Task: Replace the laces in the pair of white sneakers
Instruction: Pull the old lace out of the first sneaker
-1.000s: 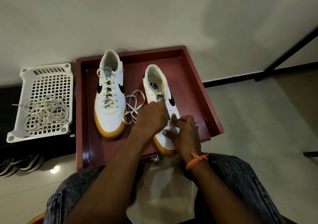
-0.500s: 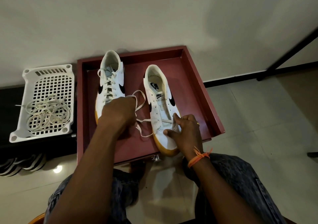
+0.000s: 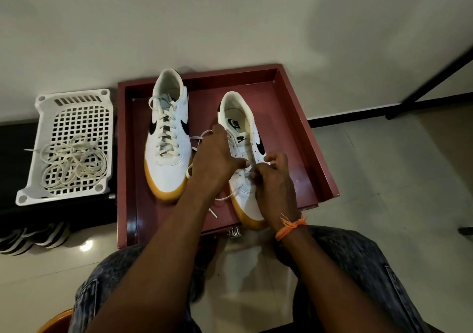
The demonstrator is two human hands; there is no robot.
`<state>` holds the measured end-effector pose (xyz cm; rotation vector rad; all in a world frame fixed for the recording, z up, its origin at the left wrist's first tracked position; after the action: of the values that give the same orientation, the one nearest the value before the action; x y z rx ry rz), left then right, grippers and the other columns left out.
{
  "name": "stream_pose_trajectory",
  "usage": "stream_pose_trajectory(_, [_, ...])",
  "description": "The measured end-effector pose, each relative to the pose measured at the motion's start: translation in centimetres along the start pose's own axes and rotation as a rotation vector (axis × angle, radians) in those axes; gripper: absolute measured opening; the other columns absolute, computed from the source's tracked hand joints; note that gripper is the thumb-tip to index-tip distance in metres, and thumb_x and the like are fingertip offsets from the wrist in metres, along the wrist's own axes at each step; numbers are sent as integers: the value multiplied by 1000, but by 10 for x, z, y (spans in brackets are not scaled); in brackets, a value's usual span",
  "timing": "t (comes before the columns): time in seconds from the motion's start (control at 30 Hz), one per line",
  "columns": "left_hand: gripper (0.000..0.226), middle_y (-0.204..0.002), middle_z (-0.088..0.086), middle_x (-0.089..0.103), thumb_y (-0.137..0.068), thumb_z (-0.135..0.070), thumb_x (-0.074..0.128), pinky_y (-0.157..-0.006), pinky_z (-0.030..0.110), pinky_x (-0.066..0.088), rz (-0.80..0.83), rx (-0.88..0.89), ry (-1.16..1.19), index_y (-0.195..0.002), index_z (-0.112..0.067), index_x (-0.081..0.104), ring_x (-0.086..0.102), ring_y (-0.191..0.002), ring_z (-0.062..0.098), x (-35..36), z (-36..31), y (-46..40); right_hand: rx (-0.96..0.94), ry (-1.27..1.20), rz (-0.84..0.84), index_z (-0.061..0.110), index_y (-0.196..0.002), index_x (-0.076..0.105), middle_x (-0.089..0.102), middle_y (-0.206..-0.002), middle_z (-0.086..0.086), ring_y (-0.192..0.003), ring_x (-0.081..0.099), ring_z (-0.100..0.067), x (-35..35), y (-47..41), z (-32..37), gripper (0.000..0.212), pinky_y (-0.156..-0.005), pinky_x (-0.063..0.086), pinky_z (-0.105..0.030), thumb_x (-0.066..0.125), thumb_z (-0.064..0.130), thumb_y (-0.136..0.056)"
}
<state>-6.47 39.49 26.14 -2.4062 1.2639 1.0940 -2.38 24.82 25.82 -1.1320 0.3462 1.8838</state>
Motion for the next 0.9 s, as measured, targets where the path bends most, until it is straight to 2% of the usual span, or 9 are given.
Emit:
stream_pose_trajectory(0.07, [77,-109,7,64,-59,-36,92,-76,42,54,-4,-7,31,-116,-14,46,64,-96,26,-2,3,-1,178,-62,-86,11,-86,66,48,-120,-4,-94,52,-11,-5,3,-29,11,-82,48,-12,61,16,-93])
stream_pose_trajectory(0.2, [76,-111,3,65,-62,-36,91,-70,32,46,-14,42,17,-119,-12,48,63,-97,23,-2,1,-1,596,-471,-115,21,-76,74,72,-100,-10,-97,67,-27,2,22,-77,20,-93,54,-49,60,19,-91])
stream_pose_trajectory(0.27, [77,-118,5,61,-65,-33,90,-77,34,48,-48,117,3,-127,-13,48,60,-104,24,-7,-7,-4,534,-451,-128,25,-85,73,64,-112,-5,-98,64,-15,-9,17,-63,9,-94,54,-38,66,20,-86])
stream_pose_trajectory(0.4, [44,-133,2,54,-80,-16,74,-87,45,53,-83,464,-141,-121,-28,65,57,-114,27,-22,-32,-15,141,-230,-89,16,-114,68,35,-138,-9,-113,40,5,-16,2,-20,33,-84,35,4,64,-1,-86])
stream_pose_trajectory(0.5, [32,-111,14,71,-74,4,74,-89,31,49,26,689,-189,-98,-15,79,66,-101,32,-13,-40,-12,56,-109,40,14,-102,73,37,-142,-12,-124,38,-10,9,1,-8,16,-86,29,3,68,6,-88])
stream_pose_trajectory(0.63, [25,-106,6,71,-76,1,76,-92,23,45,129,551,-83,-94,-16,80,64,-107,23,-14,-28,-24,146,-230,-42,7,-82,73,44,-120,-7,-96,40,8,1,-4,-14,5,-79,32,5,71,4,-86])
stream_pose_trajectory(0.77, [23,-101,0,71,-76,-2,79,-97,40,50,168,515,-58,-91,-19,80,66,-100,16,-11,-26,-31,370,-264,-208,20,-80,69,47,-115,-6,-100,54,-14,-12,5,-62,10,-92,47,-18,67,20,-89])
stream_pose_trajectory(0.83, [23,-102,0,72,-76,-1,79,-97,40,50,171,480,-33,-90,-19,80,65,-103,17,-10,-24,-31,555,-300,-218,23,-77,67,60,-109,-15,-96,63,-28,-13,13,-89,15,-84,57,-42,63,22,-92])
stream_pose_trajectory(0.9, [23,-102,3,73,-75,2,78,-96,36,50,182,400,70,-90,-15,79,63,-110,20,-12,-19,-31,621,-330,-261,25,-83,68,60,-116,-16,-102,62,-30,-20,15,-91,11,-87,57,-46,65,17,-91])
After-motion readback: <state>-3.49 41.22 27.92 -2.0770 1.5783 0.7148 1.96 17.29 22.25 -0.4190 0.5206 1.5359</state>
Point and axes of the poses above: each hand's wrist, its own y-axis away from the middle knuckle, its own x-axis out of the palm, z = x × y, the point moved 9 cm from there along -y, towards the middle knuckle
